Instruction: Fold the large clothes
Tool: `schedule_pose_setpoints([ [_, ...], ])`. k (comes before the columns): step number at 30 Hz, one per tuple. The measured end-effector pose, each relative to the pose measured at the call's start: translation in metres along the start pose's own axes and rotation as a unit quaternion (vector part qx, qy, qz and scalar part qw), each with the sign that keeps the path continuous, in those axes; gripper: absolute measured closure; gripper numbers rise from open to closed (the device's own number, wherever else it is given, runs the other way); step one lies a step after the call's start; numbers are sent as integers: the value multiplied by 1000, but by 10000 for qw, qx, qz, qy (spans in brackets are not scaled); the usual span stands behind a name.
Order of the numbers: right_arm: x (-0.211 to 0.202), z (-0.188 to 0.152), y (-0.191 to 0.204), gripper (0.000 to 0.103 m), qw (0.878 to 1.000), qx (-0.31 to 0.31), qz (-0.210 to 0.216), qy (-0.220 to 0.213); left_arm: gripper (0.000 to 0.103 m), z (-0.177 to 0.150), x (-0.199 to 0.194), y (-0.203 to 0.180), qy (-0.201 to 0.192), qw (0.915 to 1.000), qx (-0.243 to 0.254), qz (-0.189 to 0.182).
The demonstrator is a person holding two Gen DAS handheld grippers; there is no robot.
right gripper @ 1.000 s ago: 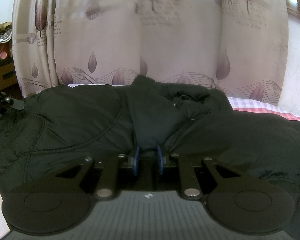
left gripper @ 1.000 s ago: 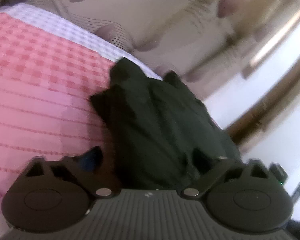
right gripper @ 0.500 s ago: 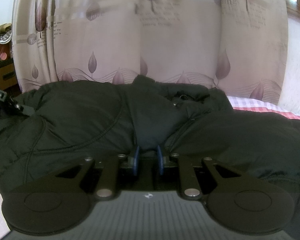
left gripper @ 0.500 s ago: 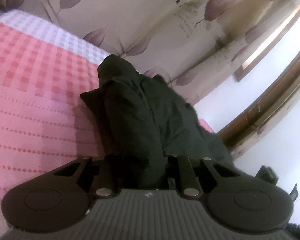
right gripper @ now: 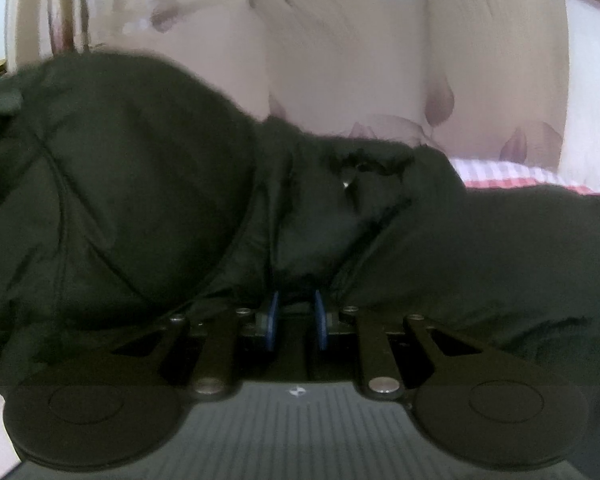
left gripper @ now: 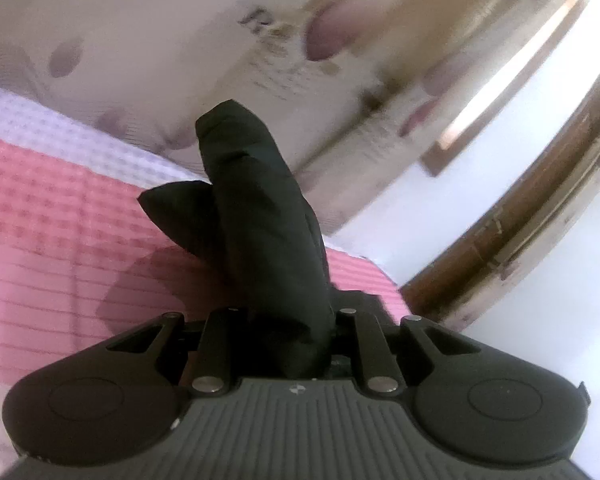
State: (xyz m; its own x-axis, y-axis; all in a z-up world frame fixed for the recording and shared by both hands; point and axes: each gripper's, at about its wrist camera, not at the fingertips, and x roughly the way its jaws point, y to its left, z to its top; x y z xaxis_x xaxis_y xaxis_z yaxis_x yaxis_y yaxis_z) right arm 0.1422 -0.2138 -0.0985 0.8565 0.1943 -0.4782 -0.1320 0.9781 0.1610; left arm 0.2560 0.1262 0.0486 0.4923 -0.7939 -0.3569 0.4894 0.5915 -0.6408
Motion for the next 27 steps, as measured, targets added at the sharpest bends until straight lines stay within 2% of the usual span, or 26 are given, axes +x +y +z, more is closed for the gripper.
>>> schedule_pose_setpoints([
  [6,1,2,-11,85,9983,549,155,154,82,-8,29,-85,222,9988,305,-303],
  [9,1,2,-31,85,9909,1207,544,243,82,-16,57,-112,358,9973,260,-590],
  [11,0,2,-48,85,9800,1742,894,348,82,-25,78,-127,438,9955,249,-797],
  [14,-6,0,-75,85,9563,2501,1440,468,82,-39,111,-139,543,9914,216,-1168],
  [16,-17,-4,-87,84,9461,2754,1667,356,82,-51,132,-142,568,9878,207,-1439],
  [18,-35,-9,-98,84,9420,2847,1768,196,80,-65,153,-140,585,9816,103,-1814],
  [20,-55,-18,-112,84,9390,2881,1878,26,78,-78,172,-137,577,9804,73,-1884],
  [22,-77,-29,-127,84,9348,3001,1894,-125,73,-91,186,-128,503,9736,-171,-2222],
  [24,-100,-40,-146,76,9284,3137,1961,-329,73,-102,200,-122,426,9714,-203,-2325],
  [25,-112,-44,-154,66,9269,3181,1940,-445,69,-107,205,-118,362,9700,-208,-2397],
  [26,-123,-48,-162,55,9250,3219,1934,-575,67,-112,211,-114,273,9658,-253,-2565],
  [27,-133,-50,-171,49,9227,3275,1914,-687,66,-119,216,-108,146,9599,-338,-2779],
])
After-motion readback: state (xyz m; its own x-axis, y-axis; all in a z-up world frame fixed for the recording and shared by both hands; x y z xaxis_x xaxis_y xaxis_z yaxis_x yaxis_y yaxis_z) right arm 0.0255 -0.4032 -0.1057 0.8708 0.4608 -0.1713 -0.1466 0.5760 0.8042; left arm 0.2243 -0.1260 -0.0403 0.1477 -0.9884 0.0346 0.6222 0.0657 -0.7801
